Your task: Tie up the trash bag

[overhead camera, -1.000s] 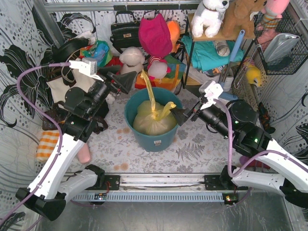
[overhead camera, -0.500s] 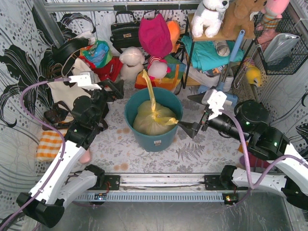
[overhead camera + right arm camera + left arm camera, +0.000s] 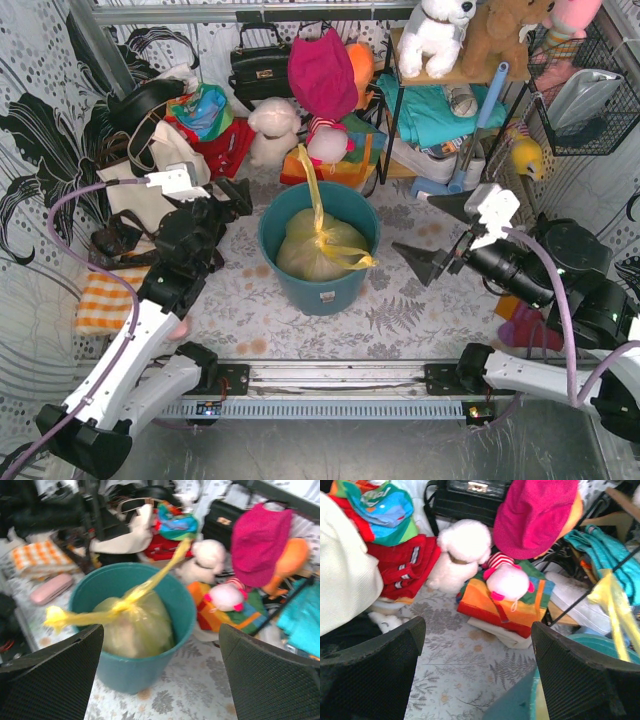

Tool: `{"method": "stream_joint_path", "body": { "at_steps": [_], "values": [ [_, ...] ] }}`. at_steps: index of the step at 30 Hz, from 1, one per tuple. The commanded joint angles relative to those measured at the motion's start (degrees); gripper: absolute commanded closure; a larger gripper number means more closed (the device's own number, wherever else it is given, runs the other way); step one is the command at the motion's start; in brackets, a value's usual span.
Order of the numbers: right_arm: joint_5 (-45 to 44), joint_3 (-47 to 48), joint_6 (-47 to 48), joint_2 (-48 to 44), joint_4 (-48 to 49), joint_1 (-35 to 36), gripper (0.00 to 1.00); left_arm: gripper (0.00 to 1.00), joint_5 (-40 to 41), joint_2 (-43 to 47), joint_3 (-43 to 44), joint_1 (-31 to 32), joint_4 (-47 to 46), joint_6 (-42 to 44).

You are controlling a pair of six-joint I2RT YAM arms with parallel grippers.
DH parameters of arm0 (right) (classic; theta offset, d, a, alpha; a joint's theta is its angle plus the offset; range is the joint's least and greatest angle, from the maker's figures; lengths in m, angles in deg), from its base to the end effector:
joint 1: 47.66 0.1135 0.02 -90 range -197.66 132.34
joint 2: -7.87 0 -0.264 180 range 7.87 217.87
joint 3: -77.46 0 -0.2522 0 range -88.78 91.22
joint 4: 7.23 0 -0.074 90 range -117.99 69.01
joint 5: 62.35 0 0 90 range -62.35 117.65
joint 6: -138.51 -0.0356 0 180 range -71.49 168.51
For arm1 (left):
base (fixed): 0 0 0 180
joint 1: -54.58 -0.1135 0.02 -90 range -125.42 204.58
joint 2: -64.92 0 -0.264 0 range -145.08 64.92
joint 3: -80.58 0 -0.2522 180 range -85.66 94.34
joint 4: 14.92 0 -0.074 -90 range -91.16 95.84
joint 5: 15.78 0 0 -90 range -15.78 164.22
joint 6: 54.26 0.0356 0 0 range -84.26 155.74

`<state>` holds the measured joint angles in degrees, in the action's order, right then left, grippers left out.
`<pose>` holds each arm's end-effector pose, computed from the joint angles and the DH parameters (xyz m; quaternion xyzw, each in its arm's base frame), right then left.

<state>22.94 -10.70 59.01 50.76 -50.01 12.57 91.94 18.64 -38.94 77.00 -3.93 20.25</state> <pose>0.0527 0.0863 0.4951 -0.3614 0.5620 0.2877 0.6861 0.1796 -0.0624 0.3722 -0.0707 0.6843 -0.1331 0.7134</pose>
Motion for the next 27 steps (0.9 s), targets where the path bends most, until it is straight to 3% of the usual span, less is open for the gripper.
{"method": "stream_joint_path", "body": {
  "at_steps": [1, 8, 10, 19, 23, 27],
  "values": [
    [-15.2, 2.1, -0.6, 2.9, 3.9, 0.3, 0.03, 0.05, 6.6, 1.2, -2.3, -0.2, -3.2, 0.7],
    [-33.0, -3.9, 10.3, 6.8, 14.9, -0.1, 0.03, 0.03, 9.9, 0.8, -4.9, -0.6, -3.5, 0.7],
    [-32.7, -5.7, 10.8, 7.1, 17.1, -2.4, 0.03, 0.03, 10.6, 0.5, -5.8, -0.7, -3.8, 0.4],
    [-6.6, -12.7, 0.3, 12.5, 14.6, -31.4, 0.03, 0.02, 16.0, -1.1, -12.5, -2.3, -10.8, -0.7],
    [4.6, -21.2, -5.8, 12.5, 19.9, -46.0, 0.03, 0.02, 21.7, -0.6, -18.2, -2.5, -16.0, -1.2],
    [6.8, -30.8, -9.5, 13.4, 27.7, -55.4, 0.03, 0.02, 25.7, -1.4, -24.6, -2.6, -22.5, -0.9]
  ]
}}
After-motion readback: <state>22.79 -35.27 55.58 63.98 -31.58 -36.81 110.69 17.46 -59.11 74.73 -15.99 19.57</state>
